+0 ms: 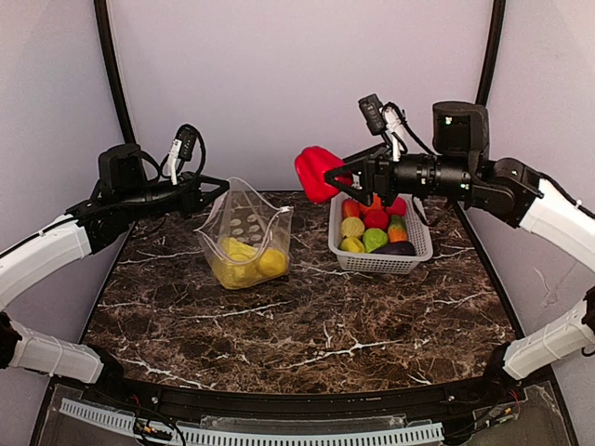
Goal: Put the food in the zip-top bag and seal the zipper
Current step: Place the fake vegetable in the zipper food storage bag.
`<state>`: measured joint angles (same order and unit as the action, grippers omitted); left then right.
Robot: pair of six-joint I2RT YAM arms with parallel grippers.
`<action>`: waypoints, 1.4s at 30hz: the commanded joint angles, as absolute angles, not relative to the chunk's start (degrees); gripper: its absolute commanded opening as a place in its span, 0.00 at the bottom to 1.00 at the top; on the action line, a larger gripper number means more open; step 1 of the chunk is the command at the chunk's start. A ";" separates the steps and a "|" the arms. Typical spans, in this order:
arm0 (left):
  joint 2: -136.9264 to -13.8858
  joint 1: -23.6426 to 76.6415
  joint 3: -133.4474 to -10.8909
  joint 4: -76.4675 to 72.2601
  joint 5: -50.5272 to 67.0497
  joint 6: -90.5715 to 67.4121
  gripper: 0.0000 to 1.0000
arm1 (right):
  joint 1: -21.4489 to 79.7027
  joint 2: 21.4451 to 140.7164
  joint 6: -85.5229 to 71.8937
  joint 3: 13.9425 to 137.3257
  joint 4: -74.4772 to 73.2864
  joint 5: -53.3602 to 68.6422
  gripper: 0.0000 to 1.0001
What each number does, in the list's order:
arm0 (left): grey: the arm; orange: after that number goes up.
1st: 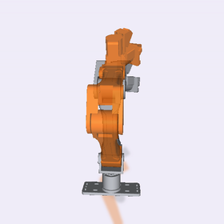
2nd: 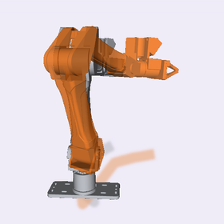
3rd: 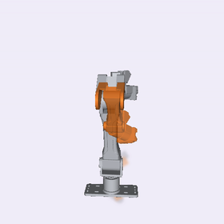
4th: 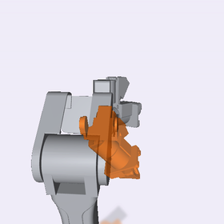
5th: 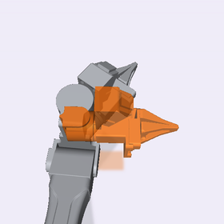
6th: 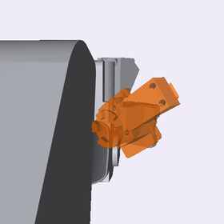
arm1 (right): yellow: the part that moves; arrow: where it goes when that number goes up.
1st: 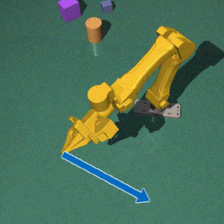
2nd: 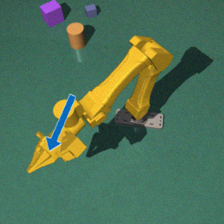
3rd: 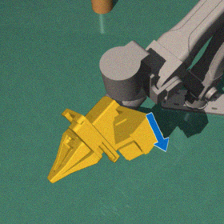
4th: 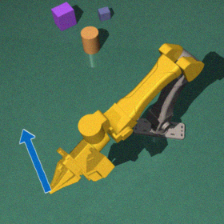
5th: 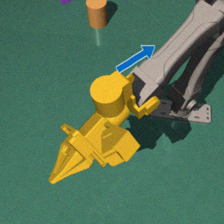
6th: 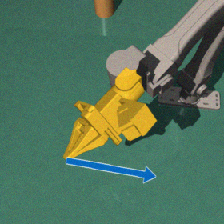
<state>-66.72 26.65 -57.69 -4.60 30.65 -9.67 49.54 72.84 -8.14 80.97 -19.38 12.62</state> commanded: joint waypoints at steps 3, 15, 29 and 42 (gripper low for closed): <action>-65.86 26.98 -57.75 -6.50 31.64 -10.02 0.01 | 58.08 78.88 -2.81 85.45 -15.38 14.95 0.61; -65.65 26.98 -57.74 -6.66 31.90 -10.25 0.01 | 65.38 95.44 -3.60 98.24 -19.09 5.26 0.61; -65.33 26.98 -57.79 -6.59 31.80 -10.04 0.01 | 66.27 112.15 -9.82 117.00 -36.74 -17.67 0.60; -65.83 26.98 -57.74 -6.77 32.02 -10.24 0.01 | 66.11 120.06 -10.63 126.31 -43.58 -21.88 0.66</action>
<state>-66.72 26.65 -57.69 -4.60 30.92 -9.82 65.98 118.15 -9.72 123.83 -41.06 -19.14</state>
